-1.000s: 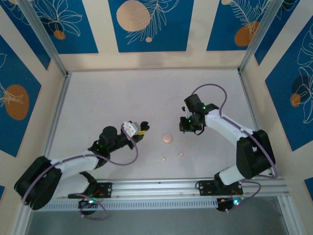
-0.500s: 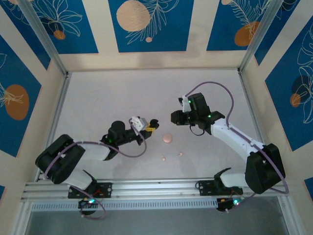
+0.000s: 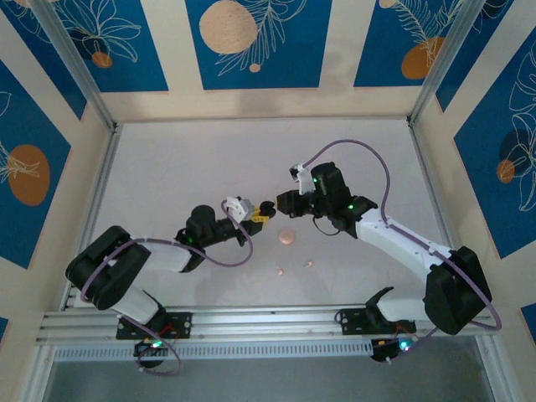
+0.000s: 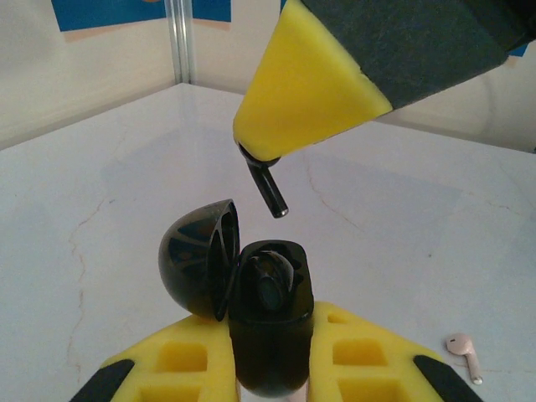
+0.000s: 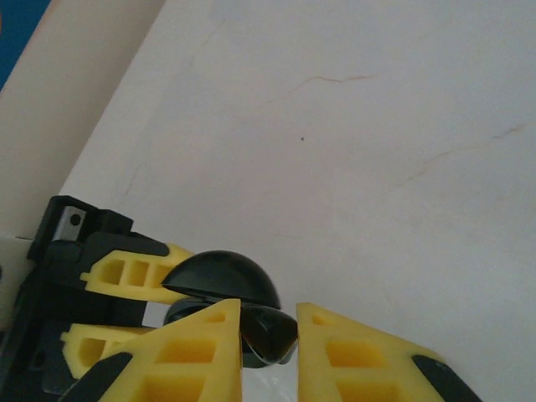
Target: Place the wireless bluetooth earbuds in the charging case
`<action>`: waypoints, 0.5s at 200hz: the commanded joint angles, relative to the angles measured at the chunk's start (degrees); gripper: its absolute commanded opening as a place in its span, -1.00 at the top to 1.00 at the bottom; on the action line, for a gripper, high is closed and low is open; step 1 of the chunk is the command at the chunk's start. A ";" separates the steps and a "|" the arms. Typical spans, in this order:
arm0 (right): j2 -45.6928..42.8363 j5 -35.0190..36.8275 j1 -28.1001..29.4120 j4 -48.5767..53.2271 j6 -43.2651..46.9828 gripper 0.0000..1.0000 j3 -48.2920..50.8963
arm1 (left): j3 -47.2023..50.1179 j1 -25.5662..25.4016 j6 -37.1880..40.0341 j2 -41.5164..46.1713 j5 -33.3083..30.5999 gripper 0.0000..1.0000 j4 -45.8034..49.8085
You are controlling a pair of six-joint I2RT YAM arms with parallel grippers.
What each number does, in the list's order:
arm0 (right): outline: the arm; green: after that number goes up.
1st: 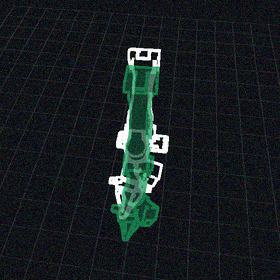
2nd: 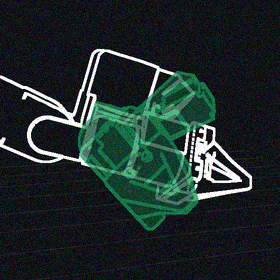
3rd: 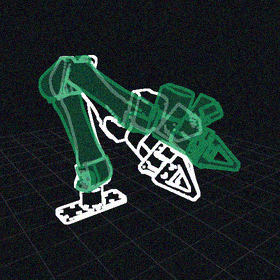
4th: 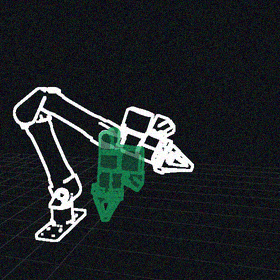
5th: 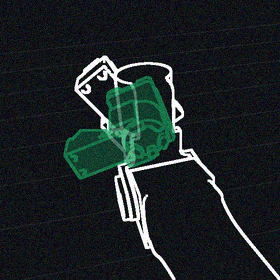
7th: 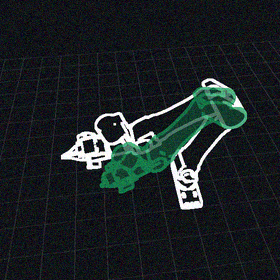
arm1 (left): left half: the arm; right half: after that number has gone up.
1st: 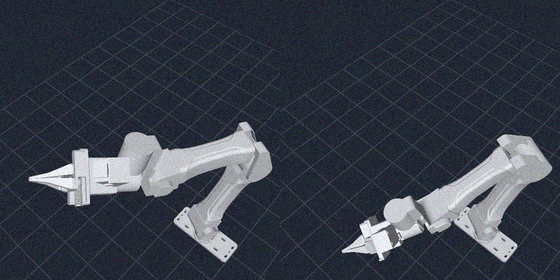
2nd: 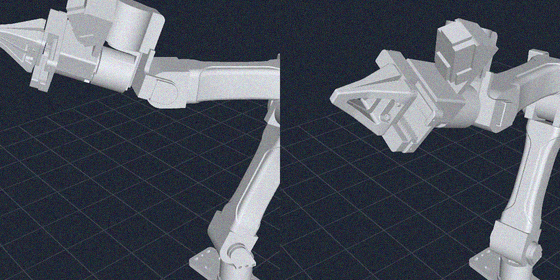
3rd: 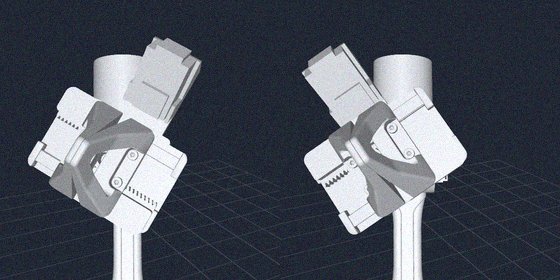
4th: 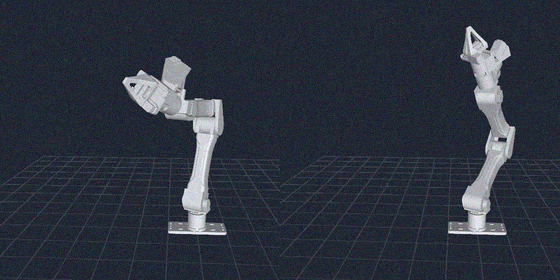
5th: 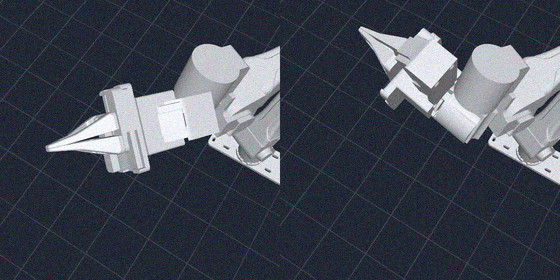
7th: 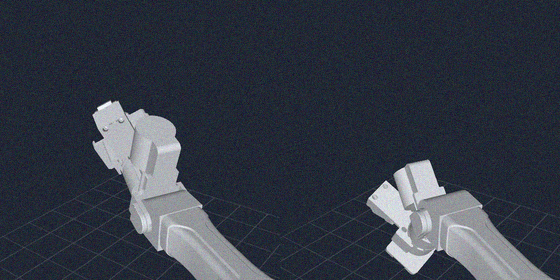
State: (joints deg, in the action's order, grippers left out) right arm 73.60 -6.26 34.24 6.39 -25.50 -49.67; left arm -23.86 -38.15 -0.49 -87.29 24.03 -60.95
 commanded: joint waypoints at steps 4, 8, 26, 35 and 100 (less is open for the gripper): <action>-1.17 -0.07 0.75 -2.08 1.30 0.63 0.78 | -1.28 -0.41 -1.44 -0.65 1.45 0.66 -3.86; -1.16 -0.15 0.86 -2.17 1.25 0.63 0.78 | -1.28 -0.39 -1.49 -0.69 1.47 0.66 -3.91; -0.87 -0.31 1.17 -2.35 1.34 0.62 0.77 | -1.19 -0.39 -1.78 -0.78 1.46 0.66 -4.43; -0.83 -0.25 1.35 -2.49 1.45 0.63 0.78 | -1.19 -0.36 -1.89 -0.78 1.48 0.66 -4.68; -0.30 0.79 2.56 -1.80 3.01 0.63 0.63 | -1.18 -0.36 -2.56 -0.43 1.20 0.66 -5.56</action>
State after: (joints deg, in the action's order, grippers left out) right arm 73.63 -6.20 35.94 4.71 -24.45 -49.63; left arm -23.97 -38.15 -1.67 -87.61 24.05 -63.33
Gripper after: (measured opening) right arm 0.189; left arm 0.171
